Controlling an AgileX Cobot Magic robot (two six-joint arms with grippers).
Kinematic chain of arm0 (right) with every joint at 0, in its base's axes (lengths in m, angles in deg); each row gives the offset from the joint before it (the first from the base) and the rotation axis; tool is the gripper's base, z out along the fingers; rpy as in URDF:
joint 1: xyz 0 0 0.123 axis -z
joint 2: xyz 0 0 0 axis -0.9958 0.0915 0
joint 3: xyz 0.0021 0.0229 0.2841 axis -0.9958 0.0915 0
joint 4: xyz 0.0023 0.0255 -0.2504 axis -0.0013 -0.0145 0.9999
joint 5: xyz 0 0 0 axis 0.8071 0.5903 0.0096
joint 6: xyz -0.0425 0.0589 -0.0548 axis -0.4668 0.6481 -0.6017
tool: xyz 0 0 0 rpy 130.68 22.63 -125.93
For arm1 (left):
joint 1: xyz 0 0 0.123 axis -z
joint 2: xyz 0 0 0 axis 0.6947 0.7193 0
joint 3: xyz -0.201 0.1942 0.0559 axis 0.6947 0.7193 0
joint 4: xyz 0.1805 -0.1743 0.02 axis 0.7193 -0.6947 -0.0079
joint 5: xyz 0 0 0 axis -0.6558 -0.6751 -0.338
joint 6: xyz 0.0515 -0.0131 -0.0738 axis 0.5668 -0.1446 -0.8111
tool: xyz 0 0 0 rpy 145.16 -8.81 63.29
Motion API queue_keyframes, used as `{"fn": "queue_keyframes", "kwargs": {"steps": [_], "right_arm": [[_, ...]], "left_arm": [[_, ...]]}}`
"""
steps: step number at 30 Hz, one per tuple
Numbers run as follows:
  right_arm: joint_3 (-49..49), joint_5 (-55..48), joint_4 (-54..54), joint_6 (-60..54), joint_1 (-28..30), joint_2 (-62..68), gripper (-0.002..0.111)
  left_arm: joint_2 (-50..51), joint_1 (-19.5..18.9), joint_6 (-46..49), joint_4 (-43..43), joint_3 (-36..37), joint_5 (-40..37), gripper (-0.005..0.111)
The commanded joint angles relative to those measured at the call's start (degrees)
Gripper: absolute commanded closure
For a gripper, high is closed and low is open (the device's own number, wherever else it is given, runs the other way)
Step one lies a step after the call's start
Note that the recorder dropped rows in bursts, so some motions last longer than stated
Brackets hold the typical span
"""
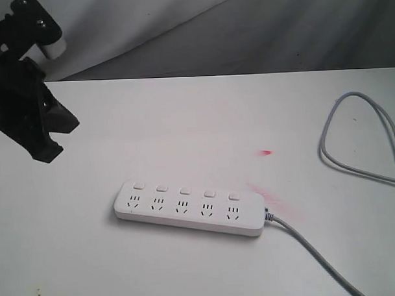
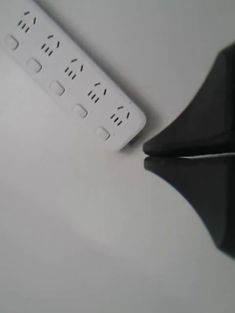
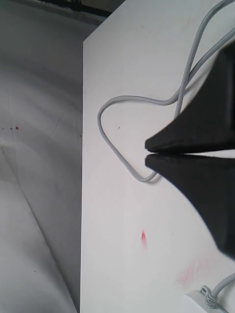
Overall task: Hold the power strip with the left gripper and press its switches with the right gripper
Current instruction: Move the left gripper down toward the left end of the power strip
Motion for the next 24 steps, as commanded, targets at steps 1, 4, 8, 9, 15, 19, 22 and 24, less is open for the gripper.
{"fn": "queue_keyframes", "kwargs": {"steps": [1, 4, 8, 9, 15, 19, 22, 24], "right_arm": [[0.2, -0.3, 0.1, 0.0, -0.1, -0.2, 0.108], [0.2, -0.3, 0.1, 0.0, -0.1, -0.2, 0.108], [0.2, -0.3, 0.1, 0.0, -0.1, -0.2, 0.108], [0.2, -0.3, 0.1, 0.0, -0.1, -0.2, 0.108], [0.2, -0.3, 0.1, 0.0, -0.1, -0.2, 0.108], [0.2, -0.3, 0.1, 0.0, -0.1, -0.2, 0.108], [0.2, -0.3, 0.1, 0.0, -0.1, -0.2, 0.108], [0.2, -0.3, 0.1, 0.0, -0.1, -0.2, 0.108]], "left_arm": [[0.6, -0.1, 7.0, 0.5, 3.8, 10.6, 0.106], [1.9, -0.1, 8.1, 5.1, 5.9, 12.0, 0.106], [3.6, -0.1, 8.0, 8.3, 7.9, 16.4, 0.106], [4.4, -0.1, 7.8, 8.4, 7.9, 16.4, 0.106], [9.3, 0.0, 7.7, 5.2, 7.9, 17.3, 0.106], [12.5, -0.2, 8.1, 5.9, 7.9, 19.4, 0.106], [14.4, -0.7, 7.9, 5.9, 7.9, 19.6, 0.106], [14.9, -0.7, 7.6, 4.6, 7.9, 18.3, 0.106]]}}
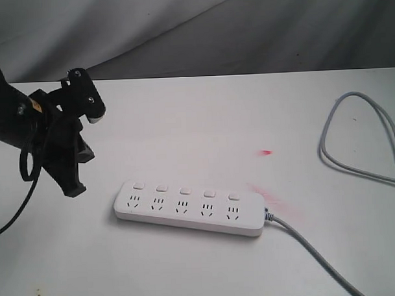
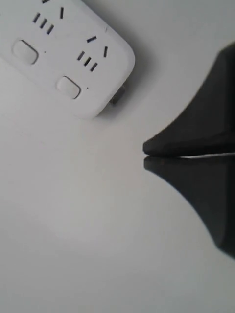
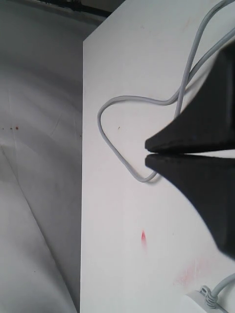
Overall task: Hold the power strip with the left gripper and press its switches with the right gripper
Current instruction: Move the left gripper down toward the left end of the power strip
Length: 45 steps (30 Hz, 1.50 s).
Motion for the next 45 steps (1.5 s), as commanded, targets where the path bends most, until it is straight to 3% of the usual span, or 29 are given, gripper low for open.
{"fn": "queue_keyframes", "kwargs": {"steps": [1, 9, 13, 15, 18, 21, 24, 26, 31, 37, 45], "right_arm": [[0.2, -0.3, 0.1, 0.0, -0.1, -0.2, 0.108], [0.2, -0.3, 0.1, 0.0, -0.1, -0.2, 0.108], [0.2, -0.3, -0.1, 0.0, -0.1, -0.2, 0.108], [0.2, -0.3, -0.1, 0.0, -0.1, -0.2, 0.108], [0.2, -0.3, -0.1, 0.0, -0.1, -0.2, 0.108], [0.2, -0.3, -0.1, 0.0, -0.1, -0.2, 0.108], [0.2, -0.3, -0.1, 0.0, -0.1, -0.2, 0.108], [0.2, -0.3, -0.1, 0.0, -0.1, -0.2, 0.108], [0.2, -0.3, -0.1, 0.0, -0.1, -0.2, 0.108], [0.2, -0.3, -0.1, 0.0, -0.1, -0.2, 0.108], [0.2, -0.3, -0.1, 0.0, -0.1, -0.2, 0.108]], "left_arm": [[1.2, -0.3, -0.3, -2.5, 0.3, -1.5, 0.106], [1.2, -0.3, 3.8, -2.6, 0.3, -8.9, 0.106], [1.2, -0.3, 4.7, -2.6, 0.3, -9.4, 0.106], [1.2, -0.3, 9.6, -3.6, 0.3, -9.2, 0.105], [1.2, -0.3, 19.7, -8.4, 0.3, -10.2, 0.093], [1.2, -0.3, 30.3, -13.7, 0.3, -12.0, 0.067], [1.2, -0.3, 34.3, -14.0, 0.3, -11.5, 0.045], [1.2, -0.3, 34.3, -14.0, 0.3, -10.6, 0.038], [1.2, -0.3, 34.3, -14.1, 0.3, -9.7, 0.030], [3.4, -0.3, 34.6, -21.5, 0.3, -8.6, 0.021], [8.6, -1.1, 47.8, -33.6, 0.3, -9.6, 0.020]]}}
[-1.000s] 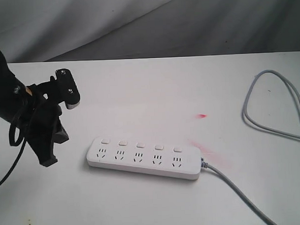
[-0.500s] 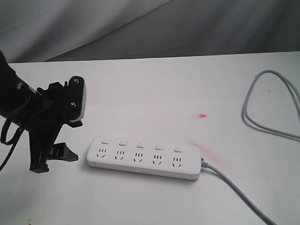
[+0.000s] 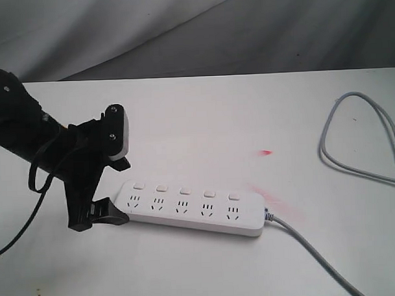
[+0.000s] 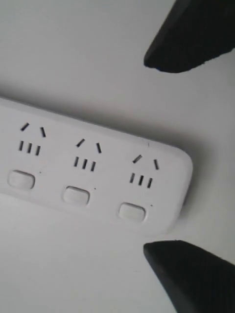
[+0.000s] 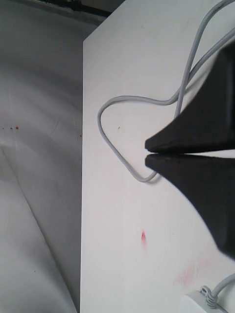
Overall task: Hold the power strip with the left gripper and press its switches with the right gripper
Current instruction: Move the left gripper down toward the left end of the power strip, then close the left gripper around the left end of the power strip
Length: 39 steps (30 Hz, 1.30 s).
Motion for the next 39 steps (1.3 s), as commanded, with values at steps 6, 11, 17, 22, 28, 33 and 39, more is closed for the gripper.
{"fn": "queue_keyframes", "kwargs": {"steps": [6, 11, 17, 22, 28, 33, 39], "right_arm": [[0.2, -0.3, -0.1, 0.0, -0.1, -0.2, 0.108], [0.2, -0.3, -0.1, 0.0, -0.1, -0.2, 0.108], [0.2, -0.3, -0.1, 0.0, -0.1, -0.2, 0.108], [0.2, -0.3, -0.1, 0.0, -0.1, -0.2, 0.108], [0.2, -0.3, -0.1, 0.0, -0.1, -0.2, 0.108], [0.2, -0.3, -0.1, 0.0, -0.1, -0.2, 0.108], [0.2, -0.3, -0.1, 0.0, -0.1, -0.2, 0.108]], "left_arm": [[3.0, -2.7, 13.7, -8.2, 0.1, 1.0, 0.020], [4.8, -7.2, 21.7, -19.6, 0.1, -0.3, 0.020], [6.9, -9.7, 27.5, -24.1, 0.1, -2.1, 0.020], [8.4, -9.9, 27.5, -24.4, 0.1, -2.7, 0.020], [9.9, -9.9, 27.5, -25.2, 0.1, -2.0, 0.020], [9.9, -9.9, 27.5, -25.2, 0.1, -2.2, 0.020], [13.2, -9.9, 27.5, -25.2, 0.1, -0.5, 0.020]]}}
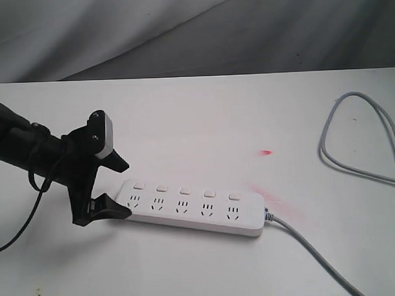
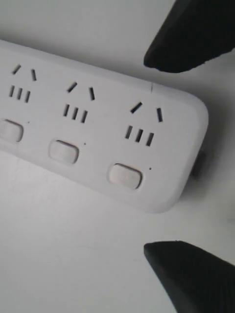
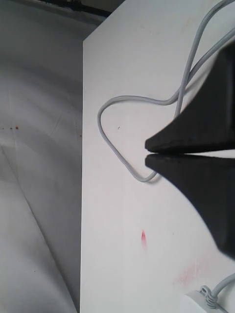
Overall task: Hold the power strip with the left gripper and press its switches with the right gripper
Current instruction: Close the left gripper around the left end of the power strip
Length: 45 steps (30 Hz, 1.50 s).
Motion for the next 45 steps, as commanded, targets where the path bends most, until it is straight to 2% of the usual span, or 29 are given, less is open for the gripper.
{"fn": "queue_keyframes", "kwargs": {"steps": [1, 37, 45], "right_arm": [[0.2, -0.3, -0.1, 0.0, -0.1, -0.2, 0.108], [0.2, -0.3, 0.0, 0.0, -0.1, -0.2, 0.108], [0.2, -0.3, 0.0, 0.0, -0.1, -0.2, 0.108]], "left_arm": [[2.0, -0.1, 0.4, -0.6, 0.1, 0.5, 0.020], [5.9, -0.1, 0.4, -1.3, -1.6, 2.9, 0.020], [5.9, 2.6, 0.4, -1.4, -1.6, 4.7, 0.020]]}}
